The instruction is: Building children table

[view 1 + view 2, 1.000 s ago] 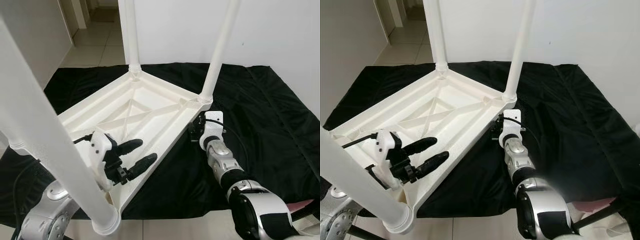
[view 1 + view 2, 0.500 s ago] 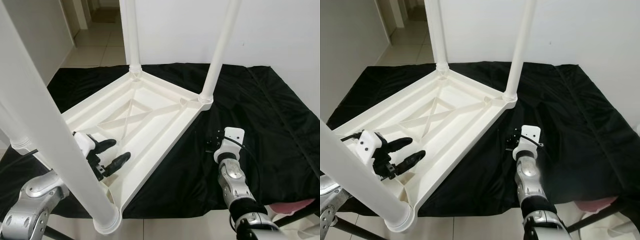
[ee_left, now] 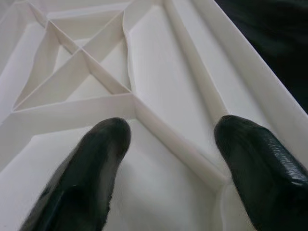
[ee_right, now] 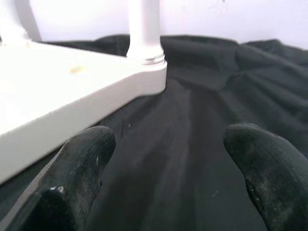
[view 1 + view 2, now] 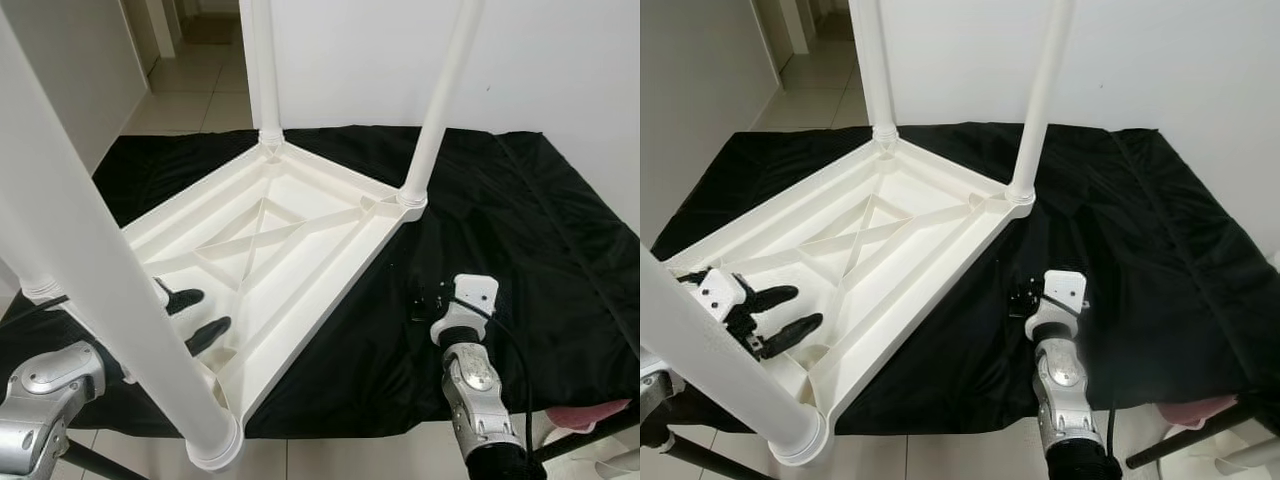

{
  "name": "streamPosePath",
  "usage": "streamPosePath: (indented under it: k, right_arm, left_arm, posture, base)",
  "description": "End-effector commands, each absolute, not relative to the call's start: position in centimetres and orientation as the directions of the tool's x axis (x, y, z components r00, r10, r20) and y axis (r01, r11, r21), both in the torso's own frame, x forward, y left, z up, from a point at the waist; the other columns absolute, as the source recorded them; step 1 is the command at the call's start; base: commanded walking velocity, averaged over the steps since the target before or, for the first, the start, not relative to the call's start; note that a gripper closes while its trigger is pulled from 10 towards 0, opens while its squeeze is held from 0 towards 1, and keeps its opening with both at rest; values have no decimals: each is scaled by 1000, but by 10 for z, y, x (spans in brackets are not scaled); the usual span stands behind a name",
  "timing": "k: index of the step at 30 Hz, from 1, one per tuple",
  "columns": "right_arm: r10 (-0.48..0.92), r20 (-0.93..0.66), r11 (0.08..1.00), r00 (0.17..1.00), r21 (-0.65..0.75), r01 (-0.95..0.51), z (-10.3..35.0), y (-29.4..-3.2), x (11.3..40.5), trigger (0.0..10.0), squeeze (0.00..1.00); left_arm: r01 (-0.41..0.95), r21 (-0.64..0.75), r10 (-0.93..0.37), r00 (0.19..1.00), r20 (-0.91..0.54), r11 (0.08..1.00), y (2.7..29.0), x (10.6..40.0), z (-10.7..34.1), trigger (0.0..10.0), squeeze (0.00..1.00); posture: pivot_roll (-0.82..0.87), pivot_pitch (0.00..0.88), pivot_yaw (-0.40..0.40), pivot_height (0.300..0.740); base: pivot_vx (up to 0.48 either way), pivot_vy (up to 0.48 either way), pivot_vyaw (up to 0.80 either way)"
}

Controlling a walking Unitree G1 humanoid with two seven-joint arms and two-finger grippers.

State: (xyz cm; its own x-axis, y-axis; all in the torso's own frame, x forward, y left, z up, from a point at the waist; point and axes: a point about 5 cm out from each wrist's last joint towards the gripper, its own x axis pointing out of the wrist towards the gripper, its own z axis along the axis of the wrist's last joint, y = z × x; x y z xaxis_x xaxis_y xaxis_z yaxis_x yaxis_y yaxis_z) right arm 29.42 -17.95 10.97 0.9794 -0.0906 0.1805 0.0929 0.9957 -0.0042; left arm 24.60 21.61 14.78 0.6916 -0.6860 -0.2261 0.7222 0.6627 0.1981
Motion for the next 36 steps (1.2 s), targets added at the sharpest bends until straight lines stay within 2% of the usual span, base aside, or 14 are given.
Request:
streamPosePath:
  k: [1, 7, 8, 15, 20, 26, 36]
  right_arm:
    - [-74, 168, 997, 983, -11, 77, 110, -182, 289, 10000, 0]
    - [-79, 145, 996, 986, -20, 83, 105, -188, 285, 10000, 0]
    - [-80, 138, 996, 987, -27, 84, 103, -189, 284, 10000, 0]
    - [-75, 110, 996, 991, -48, 81, 100, -194, 278, 10000, 0]
    - [-64, 103, 996, 993, -56, 70, 102, -195, 280, 10000, 0]
    - [-57, 115, 995, 992, -75, 66, 108, -201, 285, 10000, 0]
    - [-54, 121, 994, 991, -84, 64, 112, -204, 289, 10000, 0]
  left_arm:
    - [804, 178, -749, 593, -295, 567, 222, 243, 142, 10000, 1000]
    - [808, 200, -740, 588, -328, 554, 227, 243, 139, 10000, 1000]
    - [810, 195, -741, 586, -329, 554, 231, 244, 140, 10000, 0]
    - [825, 187, -734, 561, -383, 534, 249, 243, 139, 10000, 0]
    - [824, 172, -749, 563, -349, 539, 255, 247, 148, 10000, 0]
    - [867, 184, -771, 497, -398, 463, 253, 236, 147, 10000, 0]
    - [891, 203, -765, 453, -459, 406, 253, 232, 138, 10000, 0]
  posture:
    - [3, 52, 42, 740]
    - [2, 48, 42, 740]
    - [2, 59, 41, 740]
    - [8, 42, 33, 740]
    - [9, 44, 32, 740]
    - [20, 50, 32, 740]
    - [20, 50, 30, 740]
  base:
    - [0, 0, 0]
    - [0, 0, 0]
    - [0, 0, 0]
    - [0, 0, 0]
    - [0, 0, 0]
    - [0, 0, 0]
    - [0, 0, 0]
